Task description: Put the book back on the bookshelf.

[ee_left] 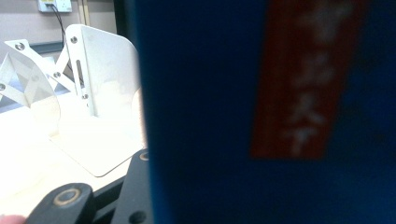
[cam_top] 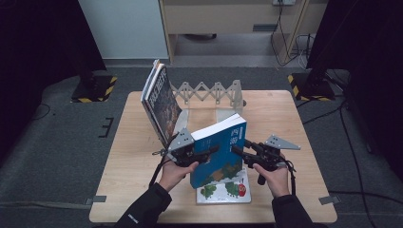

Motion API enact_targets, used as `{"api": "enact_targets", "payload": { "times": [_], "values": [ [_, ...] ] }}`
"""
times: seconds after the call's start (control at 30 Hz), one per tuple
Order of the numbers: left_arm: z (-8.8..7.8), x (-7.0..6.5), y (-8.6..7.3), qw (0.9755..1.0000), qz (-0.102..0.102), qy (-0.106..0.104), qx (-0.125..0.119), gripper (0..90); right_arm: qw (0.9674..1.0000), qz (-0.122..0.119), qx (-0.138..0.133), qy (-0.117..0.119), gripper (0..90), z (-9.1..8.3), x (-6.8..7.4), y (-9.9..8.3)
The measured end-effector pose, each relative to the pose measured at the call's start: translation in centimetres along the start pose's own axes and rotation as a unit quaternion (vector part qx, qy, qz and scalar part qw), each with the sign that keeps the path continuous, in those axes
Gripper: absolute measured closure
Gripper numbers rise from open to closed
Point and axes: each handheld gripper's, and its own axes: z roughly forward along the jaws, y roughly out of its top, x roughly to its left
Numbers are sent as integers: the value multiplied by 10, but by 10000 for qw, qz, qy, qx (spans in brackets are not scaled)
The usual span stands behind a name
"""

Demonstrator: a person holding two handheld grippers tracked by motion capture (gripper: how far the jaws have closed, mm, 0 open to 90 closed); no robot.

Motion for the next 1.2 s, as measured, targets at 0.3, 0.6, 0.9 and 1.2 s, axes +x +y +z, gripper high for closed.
{"api": "enact_targets", "payload": {
  "times": [0.3, 0.6, 0.9, 1.2],
  "values": [
    [-4, 0, 7, 9995, -234, 83, 199, 602, 9986, 203, 219, -428, 386, -11, -18, -7],
    [-12, 6, 17, 9964, -692, 165, 453, 605, 9890, 130, 730, -1283, 308, -18, -32, -13],
    [-29, 9, 32, 9951, -752, 304, 559, 606, 9609, -88, 1596, -2262, 240, -26, -51, -24],
    [-41, 19, 39, 9931, -902, 500, 558, 607, 9318, -132, 2287, -2816, 206, -33, -69, -35]
  ]
}}
